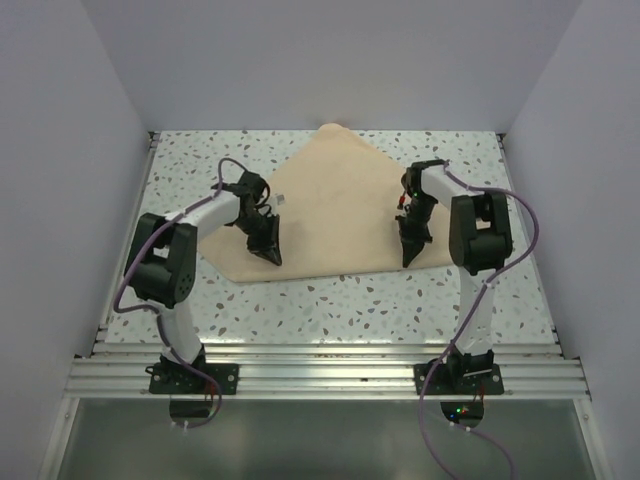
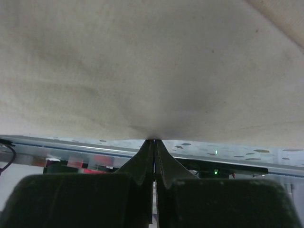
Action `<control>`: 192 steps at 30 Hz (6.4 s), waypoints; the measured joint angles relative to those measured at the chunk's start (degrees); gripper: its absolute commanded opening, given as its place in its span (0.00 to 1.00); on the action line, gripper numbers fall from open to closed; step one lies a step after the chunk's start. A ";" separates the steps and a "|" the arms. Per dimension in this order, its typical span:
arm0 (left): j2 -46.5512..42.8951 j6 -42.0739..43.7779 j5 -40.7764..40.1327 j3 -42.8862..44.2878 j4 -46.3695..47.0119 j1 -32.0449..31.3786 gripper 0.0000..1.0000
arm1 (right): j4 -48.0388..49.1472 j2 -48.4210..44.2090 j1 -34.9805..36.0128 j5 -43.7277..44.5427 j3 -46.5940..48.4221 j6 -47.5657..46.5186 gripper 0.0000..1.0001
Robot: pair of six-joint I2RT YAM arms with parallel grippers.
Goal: Prepare the surgical pack
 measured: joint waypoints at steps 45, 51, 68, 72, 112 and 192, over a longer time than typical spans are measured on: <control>4.09 -0.02 -0.13 -1.70 -0.33 -2.51 0.03 | -0.26 -0.98 -0.02 1.05 -2.19 0.02 0.00; 4.57 0.55 -0.55 -1.60 -0.48 -0.83 0.08 | -0.11 -0.11 -1.79 2.69 -2.19 0.04 0.00; 1.33 -2.51 -8.52 -4.07 -3.28 8.20 0.11 | 0.00 2.89 -11.65 9.94 -2.21 -0.17 0.00; 1.33 -2.25 -11.43 -2.23 -3.98 8.24 0.22 | -0.07 2.86 -15.26 11.50 -2.64 -0.15 0.00; -2.43 -6.38 -14.03 -0.55 7.17 33.07 0.70 | 6.29 -7.87 -4.63 -17.49 7.82 2.69 0.28; 28.65 -23.06 4.96 50.47 12.00 -14.19 0.00 | 7.50 2.38 -5.55 -1.88 0.74 1.99 0.00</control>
